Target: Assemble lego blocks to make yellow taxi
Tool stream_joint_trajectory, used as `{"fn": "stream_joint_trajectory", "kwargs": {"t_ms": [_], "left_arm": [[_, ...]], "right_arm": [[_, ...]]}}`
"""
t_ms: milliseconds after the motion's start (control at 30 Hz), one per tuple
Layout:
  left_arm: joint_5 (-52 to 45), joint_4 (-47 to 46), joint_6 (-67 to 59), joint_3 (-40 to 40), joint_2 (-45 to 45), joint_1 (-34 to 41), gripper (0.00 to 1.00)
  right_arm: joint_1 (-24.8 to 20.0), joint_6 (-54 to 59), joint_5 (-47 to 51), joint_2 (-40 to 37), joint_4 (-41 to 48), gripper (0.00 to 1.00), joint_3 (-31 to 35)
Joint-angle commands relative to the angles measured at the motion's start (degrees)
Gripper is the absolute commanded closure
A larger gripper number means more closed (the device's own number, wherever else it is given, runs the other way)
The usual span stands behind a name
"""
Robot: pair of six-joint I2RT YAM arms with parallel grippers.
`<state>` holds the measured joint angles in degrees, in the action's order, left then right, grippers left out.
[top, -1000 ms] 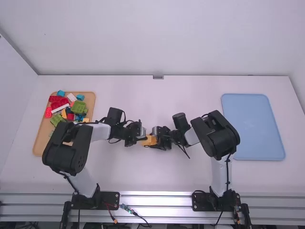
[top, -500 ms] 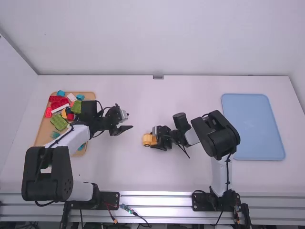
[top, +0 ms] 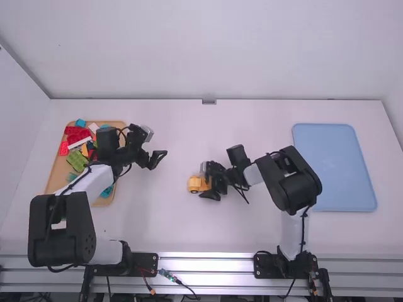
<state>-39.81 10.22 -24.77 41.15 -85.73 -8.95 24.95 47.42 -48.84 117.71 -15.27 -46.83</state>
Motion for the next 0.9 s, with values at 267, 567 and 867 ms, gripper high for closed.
{"fn": "stream_joint_trajectory", "kwargs": {"t_ms": [267, 567, 867], "left_arm": [[15.2, 5.2, 10.4, 0.5, 0.8, 0.3, 0.01], [21.5, 6.6, 15.8, 0.7, 0.8, -0.1, 0.01], [37.2, -19.3, 18.4, 14.5, -1.8, -0.2, 0.01]], "right_arm": [[-0.3, -1.6, 28.9, -13.4, 25.6, 0.01, -4.0], [-2.6, -12.4, 42.2, -16.4, 26.5, 0.01, -8.8], [-5.1, -19.5, 49.5, -16.4, 28.9, 0.01, -15.1]]}}
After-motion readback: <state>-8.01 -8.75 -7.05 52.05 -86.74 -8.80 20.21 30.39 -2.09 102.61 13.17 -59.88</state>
